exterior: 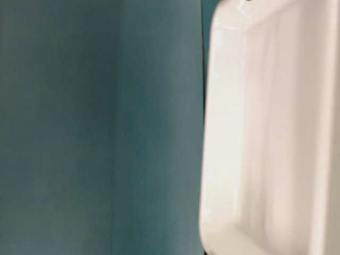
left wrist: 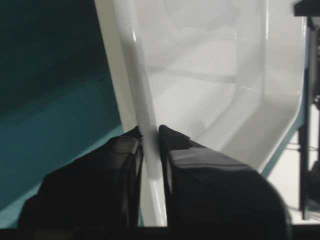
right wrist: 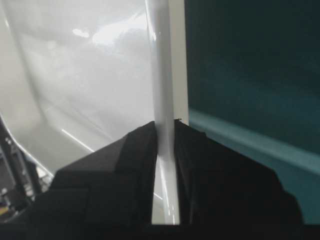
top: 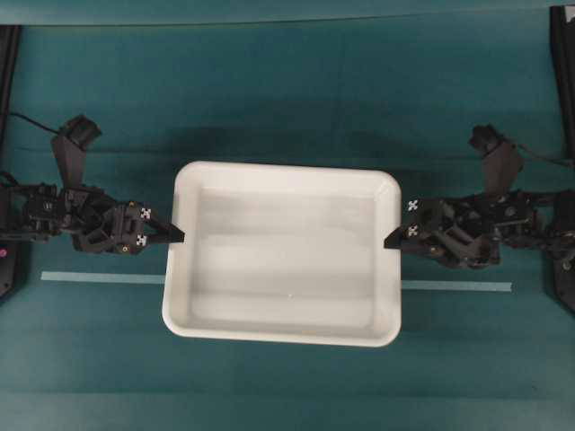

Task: Lift the white case with both hands.
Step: 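Lift the white tray upward with both grippers holding its rims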

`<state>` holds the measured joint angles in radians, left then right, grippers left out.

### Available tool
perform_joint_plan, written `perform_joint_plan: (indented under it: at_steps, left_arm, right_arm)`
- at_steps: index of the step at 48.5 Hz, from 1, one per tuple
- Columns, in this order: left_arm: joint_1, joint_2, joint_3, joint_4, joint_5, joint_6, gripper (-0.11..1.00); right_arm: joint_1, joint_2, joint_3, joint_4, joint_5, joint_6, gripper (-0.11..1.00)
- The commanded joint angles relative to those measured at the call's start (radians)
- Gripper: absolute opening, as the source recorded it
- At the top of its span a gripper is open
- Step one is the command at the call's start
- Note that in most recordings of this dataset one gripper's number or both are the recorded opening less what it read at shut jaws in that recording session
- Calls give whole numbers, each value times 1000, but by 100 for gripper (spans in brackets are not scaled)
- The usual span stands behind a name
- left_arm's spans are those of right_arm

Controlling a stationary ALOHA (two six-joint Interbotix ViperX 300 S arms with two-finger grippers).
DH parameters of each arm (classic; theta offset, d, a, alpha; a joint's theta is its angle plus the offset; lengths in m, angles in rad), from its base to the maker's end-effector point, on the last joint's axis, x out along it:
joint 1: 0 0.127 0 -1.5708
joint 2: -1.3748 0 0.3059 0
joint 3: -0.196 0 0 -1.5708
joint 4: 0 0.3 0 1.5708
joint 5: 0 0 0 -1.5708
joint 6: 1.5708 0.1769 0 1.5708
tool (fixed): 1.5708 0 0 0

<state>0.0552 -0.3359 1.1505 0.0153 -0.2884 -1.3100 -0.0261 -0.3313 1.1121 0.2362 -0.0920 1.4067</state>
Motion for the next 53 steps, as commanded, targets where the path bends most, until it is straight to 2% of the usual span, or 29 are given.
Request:
perform_joint_plan:
  at_steps: [1, 11, 18, 37, 53]
  left_arm:
    - [-18, -21, -54, 3, 35, -8, 9]
    - [-38, -115, -91, 3, 126, -60, 8]
    - [-38, -178, -114, 3, 193, -71, 8]
    - [-37, -331, -222, 3, 448, -100, 8]
    - [-37, -364, -330, 3, 532, -114, 7]
  right_arm:
    - [-8, -46, -51, 2, 57, -2, 11]
    - [-32, -186, -87, 0, 218, -2, 11]
    - [-41, -249, -118, 0, 313, 0, 11]
    - [-41, -288, -239, 0, 457, 0, 11]
    - [-41, -316, -379, -11, 595, 2, 11]
